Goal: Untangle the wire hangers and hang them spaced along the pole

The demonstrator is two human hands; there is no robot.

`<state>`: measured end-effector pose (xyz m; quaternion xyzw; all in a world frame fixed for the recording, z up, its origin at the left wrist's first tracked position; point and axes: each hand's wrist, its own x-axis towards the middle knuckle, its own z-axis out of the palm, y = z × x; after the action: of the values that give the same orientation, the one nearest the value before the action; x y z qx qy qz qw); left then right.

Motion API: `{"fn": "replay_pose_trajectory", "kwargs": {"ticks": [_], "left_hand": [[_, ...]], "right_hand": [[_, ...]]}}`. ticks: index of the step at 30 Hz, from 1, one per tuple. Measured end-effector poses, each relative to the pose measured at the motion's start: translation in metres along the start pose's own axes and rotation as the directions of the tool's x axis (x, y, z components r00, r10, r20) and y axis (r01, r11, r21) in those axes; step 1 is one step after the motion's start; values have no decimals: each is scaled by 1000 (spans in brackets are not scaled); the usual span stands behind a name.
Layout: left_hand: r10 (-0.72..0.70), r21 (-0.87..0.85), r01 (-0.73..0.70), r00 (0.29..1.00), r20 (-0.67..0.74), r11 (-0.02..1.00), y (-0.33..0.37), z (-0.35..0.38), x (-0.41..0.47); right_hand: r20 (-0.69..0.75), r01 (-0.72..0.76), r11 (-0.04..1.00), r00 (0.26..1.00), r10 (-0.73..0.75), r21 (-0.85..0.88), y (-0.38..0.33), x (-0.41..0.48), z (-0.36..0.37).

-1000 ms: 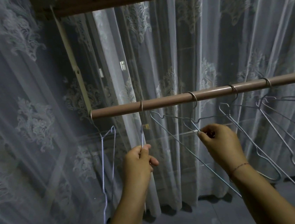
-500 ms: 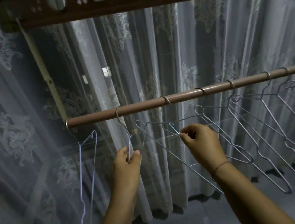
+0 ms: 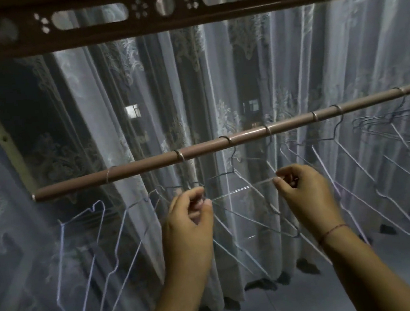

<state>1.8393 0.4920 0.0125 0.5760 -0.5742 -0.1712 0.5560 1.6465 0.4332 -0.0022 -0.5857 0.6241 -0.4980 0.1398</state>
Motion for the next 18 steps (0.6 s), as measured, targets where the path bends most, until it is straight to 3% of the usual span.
{"fn": "replay_pose_trajectory", "kwargs": {"ticks": [3, 6, 8, 13, 18], "left_hand": [[-72, -6, 72, 996, 50, 997, 8, 39, 2], [-157, 31, 155, 985, 70, 987, 19, 79, 3], [-140, 91, 137, 990, 26, 986, 29, 102, 2], [-94, 50, 95, 995, -26, 994, 56, 155, -3], [-78, 78, 74, 996, 41, 994, 75, 207, -8]], "right_hand": [[11, 27, 997, 1000, -27, -73, 19, 14, -13], [116, 59, 995, 992, -49, -85, 38, 26, -24], [120, 90, 994, 989, -82, -65, 51, 35, -35], [-44, 109, 993, 993, -111, -37, 88, 68, -80], [30, 15, 985, 999, -10, -174, 126, 88, -105]]}}
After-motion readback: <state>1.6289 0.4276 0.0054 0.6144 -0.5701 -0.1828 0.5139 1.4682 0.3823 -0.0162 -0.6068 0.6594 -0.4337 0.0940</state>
